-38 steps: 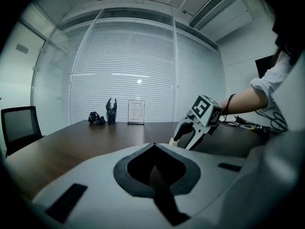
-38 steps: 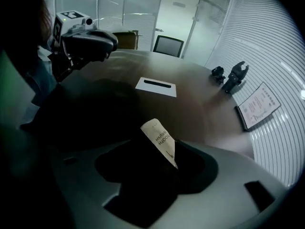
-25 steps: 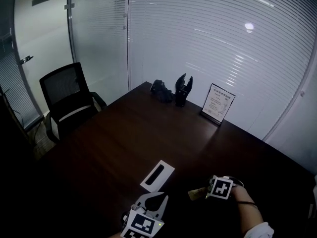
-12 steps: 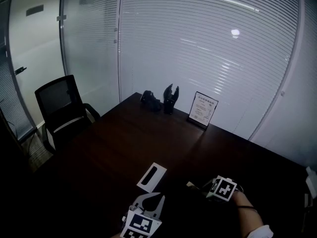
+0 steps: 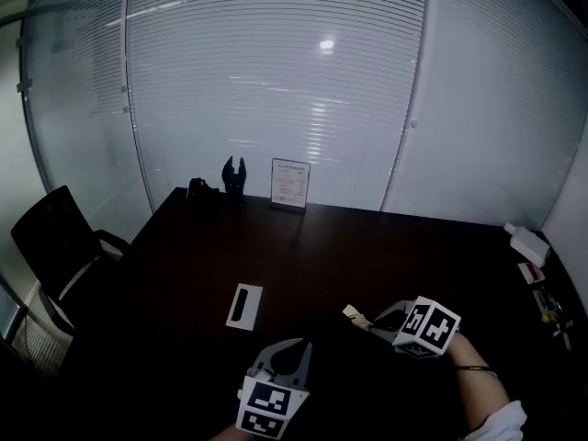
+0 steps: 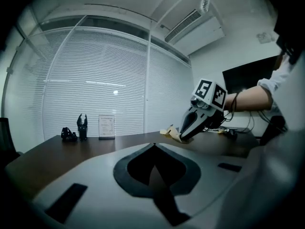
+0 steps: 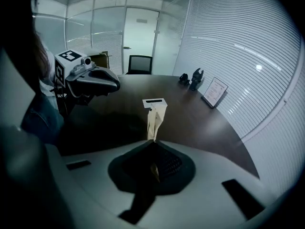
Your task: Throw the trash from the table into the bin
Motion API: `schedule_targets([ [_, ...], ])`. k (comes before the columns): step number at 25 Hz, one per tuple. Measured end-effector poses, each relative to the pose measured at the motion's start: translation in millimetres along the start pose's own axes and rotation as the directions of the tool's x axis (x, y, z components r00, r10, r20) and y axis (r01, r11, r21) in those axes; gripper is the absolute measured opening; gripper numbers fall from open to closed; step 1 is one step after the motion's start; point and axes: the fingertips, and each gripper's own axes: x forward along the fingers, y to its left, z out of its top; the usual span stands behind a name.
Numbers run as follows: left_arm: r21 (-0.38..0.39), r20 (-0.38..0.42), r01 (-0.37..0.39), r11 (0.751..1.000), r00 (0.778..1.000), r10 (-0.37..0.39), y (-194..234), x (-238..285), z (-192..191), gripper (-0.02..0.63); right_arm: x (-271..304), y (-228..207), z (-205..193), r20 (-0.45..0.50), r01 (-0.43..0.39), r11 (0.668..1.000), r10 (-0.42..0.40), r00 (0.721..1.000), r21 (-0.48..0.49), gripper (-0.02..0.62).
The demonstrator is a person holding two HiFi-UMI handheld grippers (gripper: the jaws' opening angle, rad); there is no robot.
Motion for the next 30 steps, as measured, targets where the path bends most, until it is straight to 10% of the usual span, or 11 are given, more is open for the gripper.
schedule_targets([
  [12,0.081,-0.015,0.343,0.936,0.939,-0.343,-178.1,-59.1,-22.1,-0.002,-149.1,175.2,-152.7,-0.054,0.242,0.907,-0.238,0.970,0.345,0.008],
  [22,0.101,-0.031,0.465,0.879,0.885,-0.465,-357.5,-102.6,-48.5,-0.002,-250.8,302.3,-286.8,0.003,0.368,0.738,-0.449,0.894,0.566,0.009],
  [30,0.048,-0.069,0.503,0.863,0.863,-0.500,-505.7,-172.1,-101.6,-0.002,-271.6,441.0,-410.2,-0.029,0.326,0.654,-0.422,0.906,0.683,0.009],
])
